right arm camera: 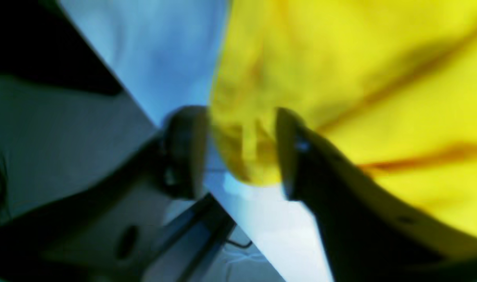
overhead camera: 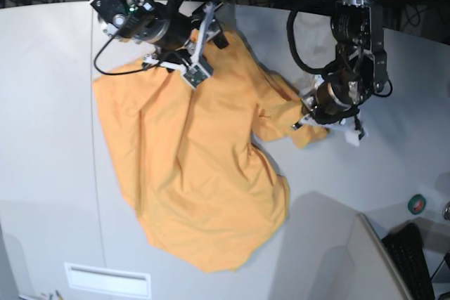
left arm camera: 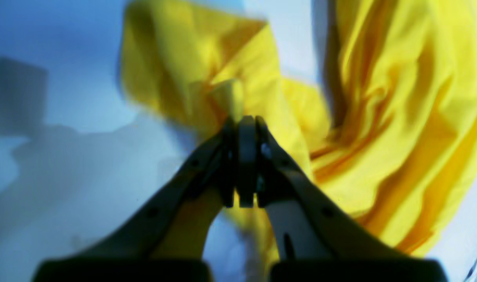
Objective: Layout the t-shirt on the table in an organized manner, then fold the t-shirt properly
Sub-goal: 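Pull the shirt corners apart with both grippers to spread it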
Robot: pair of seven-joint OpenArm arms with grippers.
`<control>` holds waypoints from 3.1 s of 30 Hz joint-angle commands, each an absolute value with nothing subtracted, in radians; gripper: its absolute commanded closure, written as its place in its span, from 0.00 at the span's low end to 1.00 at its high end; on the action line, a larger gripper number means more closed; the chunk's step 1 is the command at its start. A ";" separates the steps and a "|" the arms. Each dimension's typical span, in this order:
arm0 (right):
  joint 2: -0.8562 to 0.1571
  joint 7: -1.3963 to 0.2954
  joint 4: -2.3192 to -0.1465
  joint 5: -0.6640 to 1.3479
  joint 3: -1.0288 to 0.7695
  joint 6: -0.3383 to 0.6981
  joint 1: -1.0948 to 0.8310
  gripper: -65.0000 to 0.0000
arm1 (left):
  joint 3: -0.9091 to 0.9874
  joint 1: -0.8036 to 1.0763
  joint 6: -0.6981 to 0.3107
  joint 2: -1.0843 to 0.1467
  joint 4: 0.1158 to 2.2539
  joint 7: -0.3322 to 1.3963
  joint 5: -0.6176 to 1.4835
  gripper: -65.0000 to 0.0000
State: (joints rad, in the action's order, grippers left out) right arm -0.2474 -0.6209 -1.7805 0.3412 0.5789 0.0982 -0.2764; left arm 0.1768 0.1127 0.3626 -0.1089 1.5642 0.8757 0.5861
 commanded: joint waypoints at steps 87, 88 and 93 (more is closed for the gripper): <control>-0.038 -0.854 -1.727 0.074 0.068 -0.335 -0.278 1.00 | 0.475 0.456 0.269 -0.124 1.767 0.857 0.576 1.00; -0.038 -0.854 -1.745 0.074 0.068 -0.335 -0.289 1.00 | 0.475 0.456 0.269 -0.124 1.767 0.857 0.576 1.00; -0.039 -0.855 -1.750 0.074 0.061 -0.335 -0.302 0.98 | 0.475 0.456 0.269 -0.124 1.768 0.857 0.576 1.00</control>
State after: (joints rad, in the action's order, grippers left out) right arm -0.0353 -0.8677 -1.7370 0.0807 0.0650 -0.3332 -0.3035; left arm 0.4698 0.4545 0.2756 -0.1143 1.7470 0.8711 0.5770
